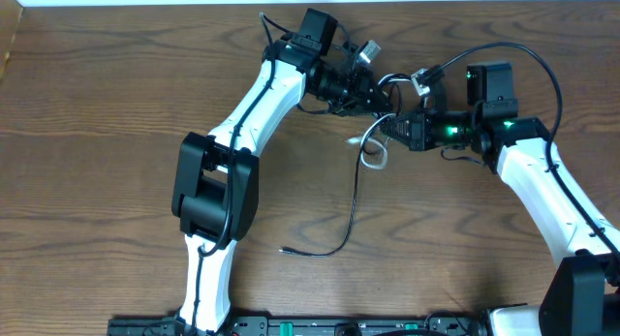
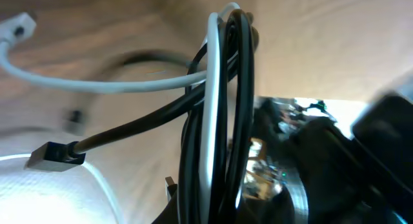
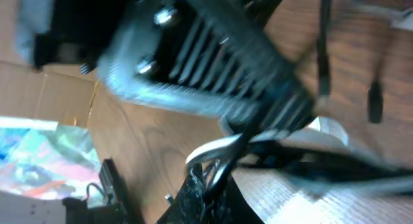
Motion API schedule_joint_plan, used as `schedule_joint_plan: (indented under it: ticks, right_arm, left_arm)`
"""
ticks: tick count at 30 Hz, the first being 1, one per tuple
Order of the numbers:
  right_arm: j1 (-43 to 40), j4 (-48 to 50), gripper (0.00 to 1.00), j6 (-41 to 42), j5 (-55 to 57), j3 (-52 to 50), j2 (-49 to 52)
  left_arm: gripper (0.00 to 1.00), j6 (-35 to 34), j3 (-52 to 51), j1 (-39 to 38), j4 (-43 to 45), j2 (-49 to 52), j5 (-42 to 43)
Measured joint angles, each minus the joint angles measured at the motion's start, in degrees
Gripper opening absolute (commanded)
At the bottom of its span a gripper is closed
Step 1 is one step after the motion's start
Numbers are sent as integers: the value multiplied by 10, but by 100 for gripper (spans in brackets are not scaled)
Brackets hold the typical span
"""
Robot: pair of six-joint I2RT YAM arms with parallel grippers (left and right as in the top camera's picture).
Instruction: Untangle cables
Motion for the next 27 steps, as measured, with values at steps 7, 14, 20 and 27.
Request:
schedule_joint_plan:
  ticks: [7, 14, 20, 27]
  right_arm:
    - [0, -19, 55, 60, 88, 0, 0]
    - [-19, 11, 70, 106, 73, 5, -11]
    - [-83, 7, 74, 154, 71, 11, -76]
    - [-106, -6, 69, 187, 85, 20, -94]
  left_arm:
    - [8, -2, 0, 3, 3, 0, 29]
    - [8, -9, 0, 7, 6, 0, 13]
    - [7, -23, 0, 7, 6, 0, 12]
    - [7, -42, 0, 8, 6, 0, 34]
